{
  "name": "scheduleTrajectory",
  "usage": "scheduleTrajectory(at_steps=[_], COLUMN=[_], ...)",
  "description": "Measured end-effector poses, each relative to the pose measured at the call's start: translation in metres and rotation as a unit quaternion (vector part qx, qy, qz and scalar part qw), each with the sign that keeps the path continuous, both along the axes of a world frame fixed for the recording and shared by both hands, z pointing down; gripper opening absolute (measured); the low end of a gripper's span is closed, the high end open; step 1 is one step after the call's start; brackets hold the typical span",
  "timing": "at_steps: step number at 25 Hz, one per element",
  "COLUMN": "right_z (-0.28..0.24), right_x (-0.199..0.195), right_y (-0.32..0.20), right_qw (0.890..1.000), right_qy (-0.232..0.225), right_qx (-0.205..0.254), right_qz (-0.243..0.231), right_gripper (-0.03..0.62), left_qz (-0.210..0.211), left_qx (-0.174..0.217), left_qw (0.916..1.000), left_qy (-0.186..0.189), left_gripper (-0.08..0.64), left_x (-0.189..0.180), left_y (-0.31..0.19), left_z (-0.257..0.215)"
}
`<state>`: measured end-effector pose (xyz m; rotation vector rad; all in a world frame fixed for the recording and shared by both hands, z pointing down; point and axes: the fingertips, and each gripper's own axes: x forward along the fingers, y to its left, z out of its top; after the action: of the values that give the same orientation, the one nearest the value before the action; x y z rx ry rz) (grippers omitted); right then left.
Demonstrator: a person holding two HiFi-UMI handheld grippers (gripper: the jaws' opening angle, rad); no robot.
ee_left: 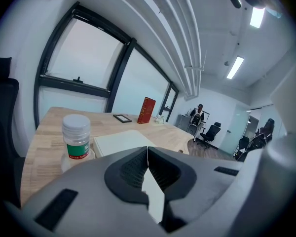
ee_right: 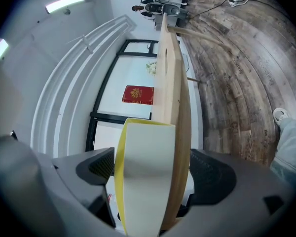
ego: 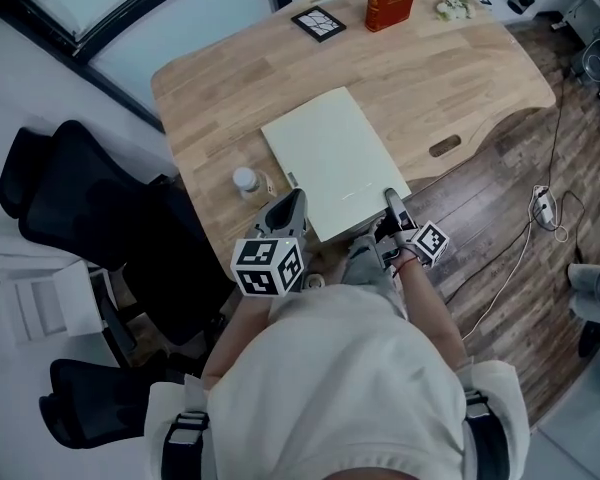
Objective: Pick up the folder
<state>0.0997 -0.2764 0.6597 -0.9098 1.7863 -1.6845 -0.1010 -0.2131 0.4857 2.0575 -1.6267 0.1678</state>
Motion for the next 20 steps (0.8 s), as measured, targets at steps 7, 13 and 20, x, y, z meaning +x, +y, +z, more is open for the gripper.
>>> scheduleTrajectory(at_steps=[7,13,20], right_z=[-0.001,0.000,0.000], right_x=[-0.014,-0.024,-0.030], right_y=[-0.017,-0.027,-0.034], right_qw=[1.000,1.000,1.000], right_qy=[-0.015,-0.013,-0.023], right_qx=[0.001,-0.006,-0.012], right_qz=[-0.011,-0.014,-0.013], right_gripper=[0.459,0.459,0.459], left_qz=[-0.016,-0.024,-0.026], left_qx=[0.000,-0.002,-0.005], left_qw=[0.9999,0.9997,0.9996], left_qy=[-0.005,-0.007,-0.010], left_gripper=[0.021,0.021,0.021], left_x=[-0.007,-0.011,-0.012], left_y=[-0.002,-0.001,-0.001], left_z=[0.001,0.002,0.003])
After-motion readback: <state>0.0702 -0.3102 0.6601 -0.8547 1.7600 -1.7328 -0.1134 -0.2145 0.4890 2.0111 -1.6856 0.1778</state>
